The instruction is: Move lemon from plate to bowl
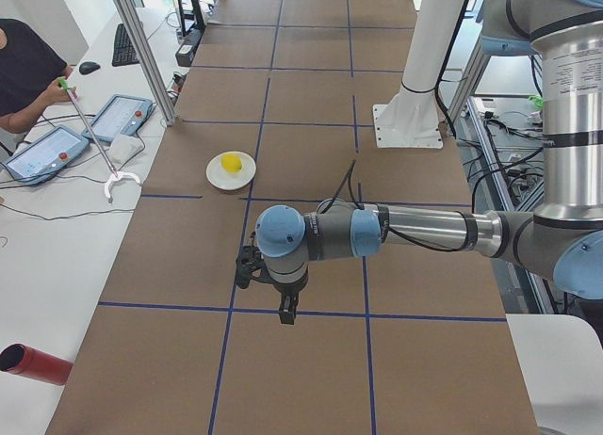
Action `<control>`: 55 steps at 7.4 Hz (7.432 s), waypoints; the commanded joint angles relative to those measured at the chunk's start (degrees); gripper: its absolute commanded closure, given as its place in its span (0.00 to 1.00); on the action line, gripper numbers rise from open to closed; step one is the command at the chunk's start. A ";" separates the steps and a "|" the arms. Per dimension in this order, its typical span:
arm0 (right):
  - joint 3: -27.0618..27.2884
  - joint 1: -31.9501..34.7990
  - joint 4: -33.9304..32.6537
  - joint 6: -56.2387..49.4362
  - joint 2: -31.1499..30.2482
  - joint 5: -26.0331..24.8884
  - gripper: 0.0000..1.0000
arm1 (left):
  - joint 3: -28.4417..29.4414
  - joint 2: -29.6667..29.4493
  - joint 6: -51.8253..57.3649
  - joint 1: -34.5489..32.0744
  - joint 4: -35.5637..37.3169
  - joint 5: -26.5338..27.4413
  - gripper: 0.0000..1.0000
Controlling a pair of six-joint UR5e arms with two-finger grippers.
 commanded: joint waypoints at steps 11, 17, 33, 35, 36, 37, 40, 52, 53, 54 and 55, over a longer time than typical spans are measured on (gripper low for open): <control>0.00 0.00 0.00 0.00 0.00 0.00 0.00 | -1.69 -18.42 -20.87 24.47 -15.78 -9.83 0.00; 0.00 0.00 0.00 0.00 0.00 0.00 0.00 | 24.89 -43.85 -30.13 45.76 -33.14 20.67 0.00; 0.00 0.00 0.00 0.00 0.00 0.00 0.00 | 37.78 -47.84 -34.72 45.97 -44.61 24.27 0.01; 0.00 0.00 0.00 0.00 0.00 0.00 0.00 | 38.66 -48.45 -34.81 45.97 -45.31 24.27 0.08; 0.00 0.00 0.00 0.00 0.00 0.00 0.00 | 39.01 -48.46 -34.81 45.97 -45.84 24.27 0.11; 0.00 0.00 0.00 0.00 0.00 0.00 0.00 | 39.02 -48.46 -34.81 45.88 -45.93 24.27 0.15; 0.00 0.00 0.00 0.00 0.00 0.00 0.00 | 38.49 -48.46 -34.89 45.70 -45.67 24.01 0.76; 0.00 0.00 0.00 0.00 0.00 0.00 0.00 | -1.07 -7.24 -55.81 40.69 -31.60 19.79 0.98; 0.00 0.00 0.00 0.00 0.00 0.00 0.00 | 0.16 -6.71 -55.90 40.95 -32.13 19.79 0.90; 0.00 0.00 0.00 0.00 0.00 0.00 0.00 | 0.95 -6.62 -55.81 40.96 -33.70 19.70 0.86; 0.00 0.00 0.00 0.00 0.00 0.00 0.00 | 1.74 -6.53 -55.81 40.96 -34.50 19.70 0.79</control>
